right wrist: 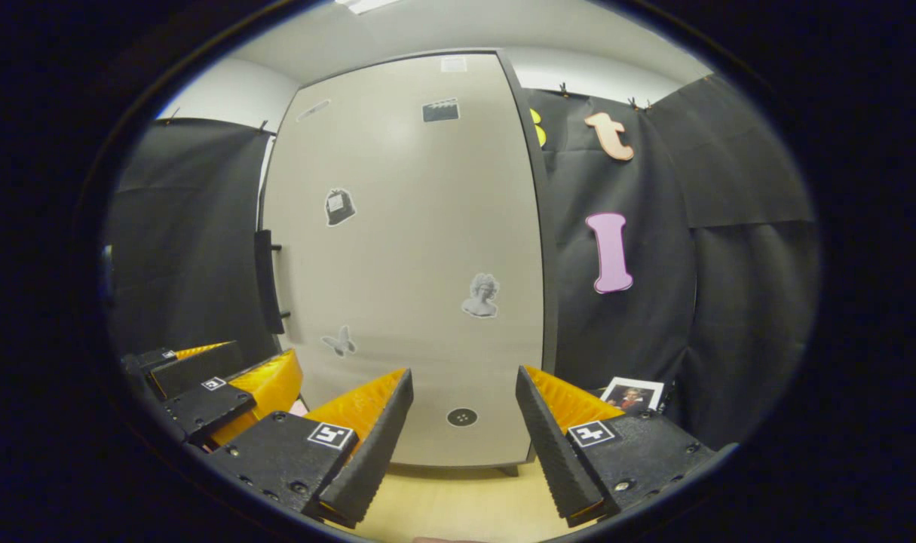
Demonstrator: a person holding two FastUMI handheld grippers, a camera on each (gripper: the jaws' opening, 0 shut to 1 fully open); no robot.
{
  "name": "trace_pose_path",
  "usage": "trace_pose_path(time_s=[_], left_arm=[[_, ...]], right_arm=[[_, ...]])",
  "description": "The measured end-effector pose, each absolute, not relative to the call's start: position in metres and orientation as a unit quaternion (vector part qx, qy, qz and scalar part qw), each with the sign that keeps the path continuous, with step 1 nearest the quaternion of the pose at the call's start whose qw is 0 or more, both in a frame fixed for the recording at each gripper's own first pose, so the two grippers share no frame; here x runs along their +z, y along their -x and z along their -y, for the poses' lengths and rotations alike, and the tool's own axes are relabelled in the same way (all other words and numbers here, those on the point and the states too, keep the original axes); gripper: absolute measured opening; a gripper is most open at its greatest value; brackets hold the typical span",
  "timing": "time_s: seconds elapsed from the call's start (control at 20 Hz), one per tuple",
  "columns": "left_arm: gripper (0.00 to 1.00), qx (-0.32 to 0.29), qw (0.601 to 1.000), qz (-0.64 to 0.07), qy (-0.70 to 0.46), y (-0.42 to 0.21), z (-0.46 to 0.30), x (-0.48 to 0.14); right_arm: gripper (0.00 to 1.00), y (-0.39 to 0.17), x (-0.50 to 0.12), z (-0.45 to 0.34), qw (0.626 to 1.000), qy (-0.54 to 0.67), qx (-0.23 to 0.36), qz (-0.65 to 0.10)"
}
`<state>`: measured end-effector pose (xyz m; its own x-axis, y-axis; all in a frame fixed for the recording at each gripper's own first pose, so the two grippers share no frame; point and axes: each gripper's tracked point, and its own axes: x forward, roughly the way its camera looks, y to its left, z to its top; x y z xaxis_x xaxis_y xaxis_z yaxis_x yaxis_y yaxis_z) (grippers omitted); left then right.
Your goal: Open the cabinet door with the right hand, grasp the bottle in the cabinet with the left hand and place it on the coaster, then close the cabinet door with the right hand.
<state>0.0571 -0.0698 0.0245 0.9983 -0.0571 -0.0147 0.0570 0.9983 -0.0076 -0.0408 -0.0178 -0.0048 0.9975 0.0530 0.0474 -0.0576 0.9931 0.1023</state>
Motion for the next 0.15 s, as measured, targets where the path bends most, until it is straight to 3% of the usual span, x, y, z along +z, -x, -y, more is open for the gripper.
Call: trace_pose_path(time_s=[0.15], left_arm=[[0.92,-0.029,1.0,-0.006,-0.001,-0.0589,0.0701,0.0241]], right_arm=[[0.89,0.0405,-0.0086,0.0208,0.998,-0.057,0.026,0.016]])
